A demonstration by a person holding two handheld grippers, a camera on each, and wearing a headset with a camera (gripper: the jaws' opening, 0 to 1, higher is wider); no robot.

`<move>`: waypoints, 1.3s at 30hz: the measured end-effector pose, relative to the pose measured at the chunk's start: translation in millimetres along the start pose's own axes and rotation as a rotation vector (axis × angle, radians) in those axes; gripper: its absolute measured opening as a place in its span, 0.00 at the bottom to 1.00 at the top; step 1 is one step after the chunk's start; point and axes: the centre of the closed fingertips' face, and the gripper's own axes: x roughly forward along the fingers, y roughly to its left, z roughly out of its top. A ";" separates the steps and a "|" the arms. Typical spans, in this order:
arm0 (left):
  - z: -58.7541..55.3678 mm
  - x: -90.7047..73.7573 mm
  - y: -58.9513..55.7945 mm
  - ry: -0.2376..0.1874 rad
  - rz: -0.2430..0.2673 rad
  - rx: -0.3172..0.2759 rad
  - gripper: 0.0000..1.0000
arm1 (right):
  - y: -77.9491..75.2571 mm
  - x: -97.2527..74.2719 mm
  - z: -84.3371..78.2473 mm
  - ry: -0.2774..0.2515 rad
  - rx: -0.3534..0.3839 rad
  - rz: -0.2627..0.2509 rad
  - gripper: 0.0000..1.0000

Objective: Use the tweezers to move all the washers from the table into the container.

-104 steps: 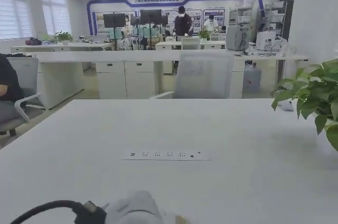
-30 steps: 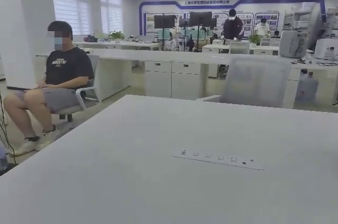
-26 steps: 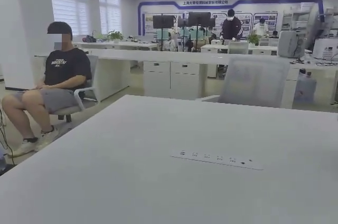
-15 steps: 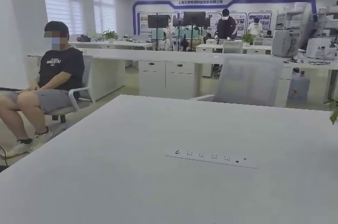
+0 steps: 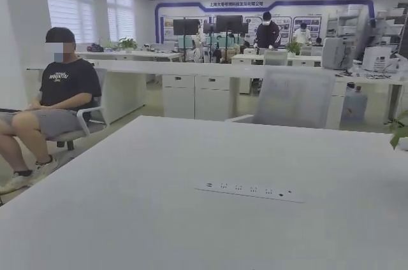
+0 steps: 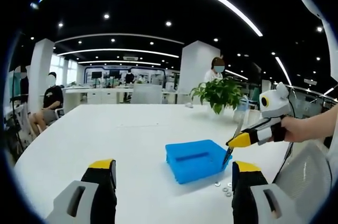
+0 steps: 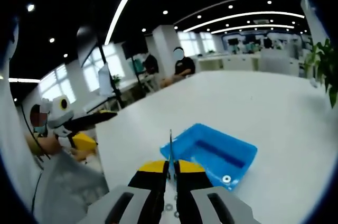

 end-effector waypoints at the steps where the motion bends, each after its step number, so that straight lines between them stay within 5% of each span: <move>1: 0.1 0.1 -0.2 0.000 -0.001 0.000 0.93 | -0.7 1.9 -4.9 0.013 0.007 0.001 0.03; 9: 0.1 0.2 0.7 0.000 0.003 0.003 0.92 | -5.6 16.7 -33.3 0.076 0.049 -0.009 0.03; 21: -1.9 0.5 1.7 0.008 0.003 0.006 0.92 | -5.5 24.3 -46.4 0.127 0.022 0.001 0.03; 30: -3.7 0.9 0.6 0.018 -0.002 0.017 0.92 | 9.8 28.6 -47.8 0.189 -0.239 0.011 0.04; 35: -3.7 0.6 1.1 0.020 0.001 0.017 0.92 | 14.2 31.2 -62.2 0.274 -0.410 0.010 0.04; 39: -4.0 0.5 0.4 0.023 0.001 0.020 0.91 | 11.1 28.9 -57.7 0.243 -0.360 0.010 0.03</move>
